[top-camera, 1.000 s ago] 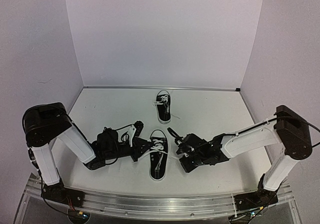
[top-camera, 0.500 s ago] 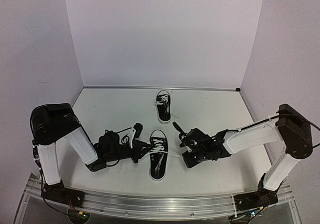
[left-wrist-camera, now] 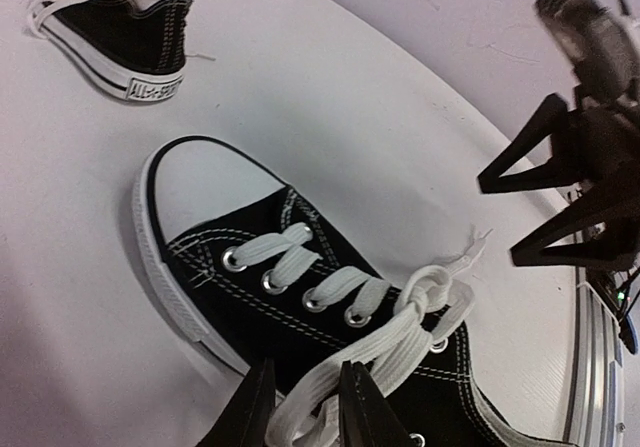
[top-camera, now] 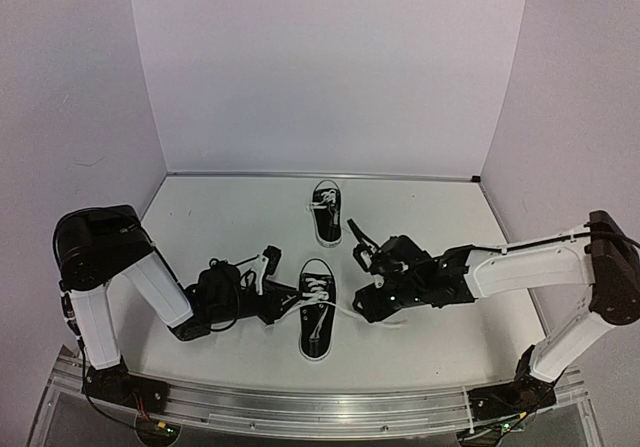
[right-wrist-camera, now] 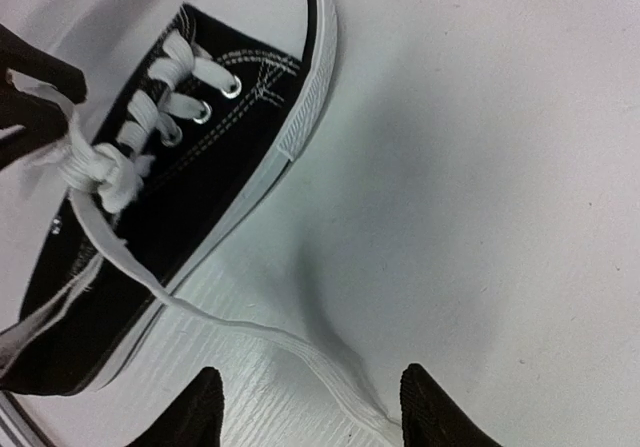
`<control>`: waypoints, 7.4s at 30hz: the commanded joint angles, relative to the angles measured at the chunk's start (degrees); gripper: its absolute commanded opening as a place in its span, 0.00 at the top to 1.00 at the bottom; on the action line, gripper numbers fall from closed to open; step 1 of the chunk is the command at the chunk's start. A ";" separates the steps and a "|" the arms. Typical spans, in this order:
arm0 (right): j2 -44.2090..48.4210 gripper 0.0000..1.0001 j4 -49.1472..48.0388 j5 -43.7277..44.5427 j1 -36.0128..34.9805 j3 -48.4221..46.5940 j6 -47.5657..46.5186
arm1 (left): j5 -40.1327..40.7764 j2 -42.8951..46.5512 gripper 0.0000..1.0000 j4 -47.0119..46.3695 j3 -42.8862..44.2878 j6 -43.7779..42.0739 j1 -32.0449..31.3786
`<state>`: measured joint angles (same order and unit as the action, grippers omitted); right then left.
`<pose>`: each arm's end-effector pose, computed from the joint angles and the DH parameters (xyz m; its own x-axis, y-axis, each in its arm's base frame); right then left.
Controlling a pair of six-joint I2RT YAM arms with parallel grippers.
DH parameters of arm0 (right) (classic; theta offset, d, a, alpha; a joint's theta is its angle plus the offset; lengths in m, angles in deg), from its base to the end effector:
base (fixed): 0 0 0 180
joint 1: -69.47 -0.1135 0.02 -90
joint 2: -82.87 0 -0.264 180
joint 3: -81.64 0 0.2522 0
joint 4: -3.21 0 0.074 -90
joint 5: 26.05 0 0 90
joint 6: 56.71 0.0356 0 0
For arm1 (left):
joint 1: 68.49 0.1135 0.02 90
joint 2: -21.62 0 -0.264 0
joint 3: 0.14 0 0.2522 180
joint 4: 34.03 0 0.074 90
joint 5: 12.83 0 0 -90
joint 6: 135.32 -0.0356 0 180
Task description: Tie the shoes
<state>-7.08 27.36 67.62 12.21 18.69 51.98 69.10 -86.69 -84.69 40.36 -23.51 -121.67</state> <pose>0.1713 0.2622 0.1777 -0.6610 -0.4367 -0.6102 -0.6396 0.7532 0.1538 0.1773 -0.2452 0.0984 -0.4884 0.0386 -0.8718 0.7448 0.5389 -0.3934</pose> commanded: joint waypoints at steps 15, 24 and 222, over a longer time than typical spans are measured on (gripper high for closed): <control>-11.08 0.55 7.57 -16.55 5.00 -22.02 -14.61 | -1.36 17.39 0.64 31.23 3.70 -7.49 0.61; -18.66 0.60 10.92 -24.88 5.98 -27.69 -18.19 | -3.92 16.06 0.60 33.64 6.46 -9.28 0.65; -13.08 1.00 -3.31 -27.95 5.84 -16.05 -6.13 | 1.99 20.83 0.68 38.37 7.88 -55.06 -9.13</control>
<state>-19.44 25.15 40.27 18.16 3.28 45.42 68.37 -63.00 -47.23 44.26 -70.38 -129.76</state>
